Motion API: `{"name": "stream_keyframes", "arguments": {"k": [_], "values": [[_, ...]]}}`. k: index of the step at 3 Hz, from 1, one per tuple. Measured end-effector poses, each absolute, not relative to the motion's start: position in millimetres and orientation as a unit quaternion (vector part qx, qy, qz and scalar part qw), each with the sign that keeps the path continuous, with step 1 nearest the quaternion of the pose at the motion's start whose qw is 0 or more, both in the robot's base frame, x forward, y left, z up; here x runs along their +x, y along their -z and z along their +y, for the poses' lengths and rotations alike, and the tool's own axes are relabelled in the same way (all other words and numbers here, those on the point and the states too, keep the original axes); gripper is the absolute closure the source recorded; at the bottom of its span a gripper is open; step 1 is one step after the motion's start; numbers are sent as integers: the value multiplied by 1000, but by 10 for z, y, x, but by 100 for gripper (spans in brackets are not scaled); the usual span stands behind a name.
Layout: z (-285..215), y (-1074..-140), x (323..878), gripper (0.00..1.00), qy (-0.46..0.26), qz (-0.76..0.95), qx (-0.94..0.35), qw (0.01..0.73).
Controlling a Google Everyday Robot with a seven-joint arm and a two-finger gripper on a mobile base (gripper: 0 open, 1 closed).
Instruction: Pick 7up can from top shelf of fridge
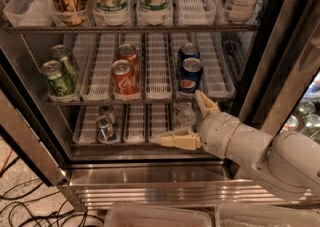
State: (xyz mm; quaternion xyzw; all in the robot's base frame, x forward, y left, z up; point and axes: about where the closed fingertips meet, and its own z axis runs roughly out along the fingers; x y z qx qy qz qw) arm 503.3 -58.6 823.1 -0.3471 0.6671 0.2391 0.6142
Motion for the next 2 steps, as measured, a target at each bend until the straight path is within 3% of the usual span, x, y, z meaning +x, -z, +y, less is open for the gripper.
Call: {"name": "stream_keyframes", "arguments": {"k": [2], "values": [[-815, -8789, 4898, 0, -214, 658, -320, 647]]}}
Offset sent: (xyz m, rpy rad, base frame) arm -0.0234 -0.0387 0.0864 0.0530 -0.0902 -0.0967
